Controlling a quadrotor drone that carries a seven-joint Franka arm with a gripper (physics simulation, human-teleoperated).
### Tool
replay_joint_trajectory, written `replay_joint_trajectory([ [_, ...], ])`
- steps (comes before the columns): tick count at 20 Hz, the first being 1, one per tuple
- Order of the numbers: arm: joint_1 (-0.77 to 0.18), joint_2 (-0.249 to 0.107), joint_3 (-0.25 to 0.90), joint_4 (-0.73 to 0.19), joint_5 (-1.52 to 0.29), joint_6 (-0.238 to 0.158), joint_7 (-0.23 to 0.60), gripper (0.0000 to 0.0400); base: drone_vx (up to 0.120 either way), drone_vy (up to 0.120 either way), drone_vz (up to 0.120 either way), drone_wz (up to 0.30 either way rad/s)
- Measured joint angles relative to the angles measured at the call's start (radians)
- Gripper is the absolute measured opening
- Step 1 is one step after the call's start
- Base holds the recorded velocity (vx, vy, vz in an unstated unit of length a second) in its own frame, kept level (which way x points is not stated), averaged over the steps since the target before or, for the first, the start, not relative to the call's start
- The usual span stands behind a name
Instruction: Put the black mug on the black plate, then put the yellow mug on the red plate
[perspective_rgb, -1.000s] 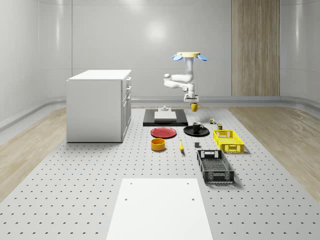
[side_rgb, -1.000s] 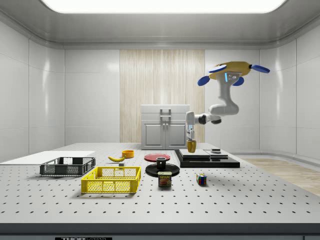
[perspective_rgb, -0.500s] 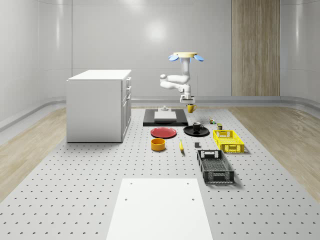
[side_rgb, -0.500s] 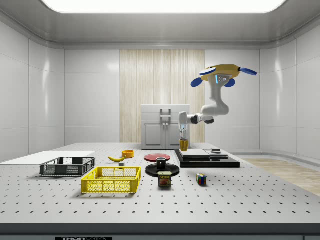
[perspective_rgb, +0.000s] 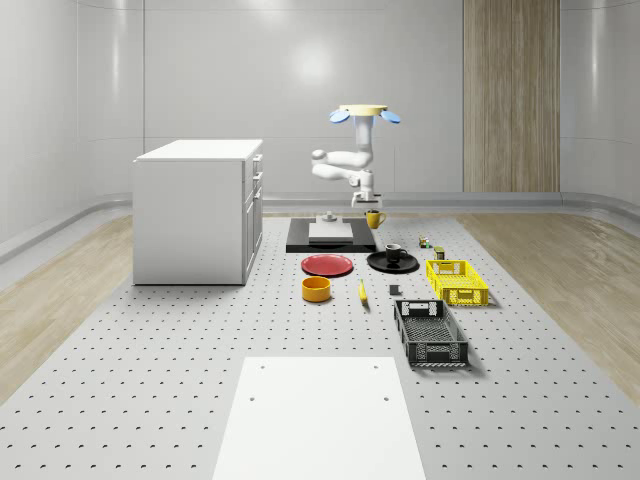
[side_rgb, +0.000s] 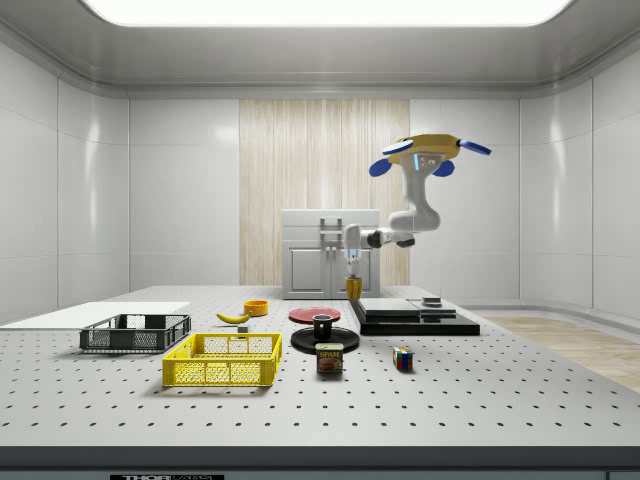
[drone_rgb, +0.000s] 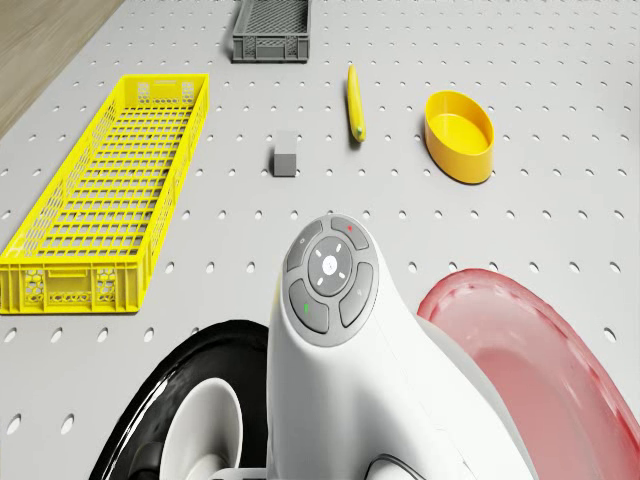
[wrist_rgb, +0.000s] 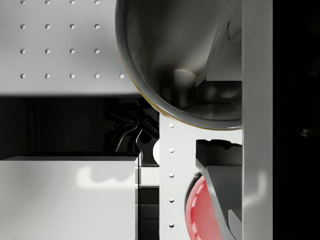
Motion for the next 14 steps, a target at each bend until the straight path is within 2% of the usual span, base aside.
replay_joint_trajectory([
  [14,0.0,-0.001,0.0,0.0,0.0,0.001,0.0,0.01,0.12,-0.12,0.0,0.0],
])
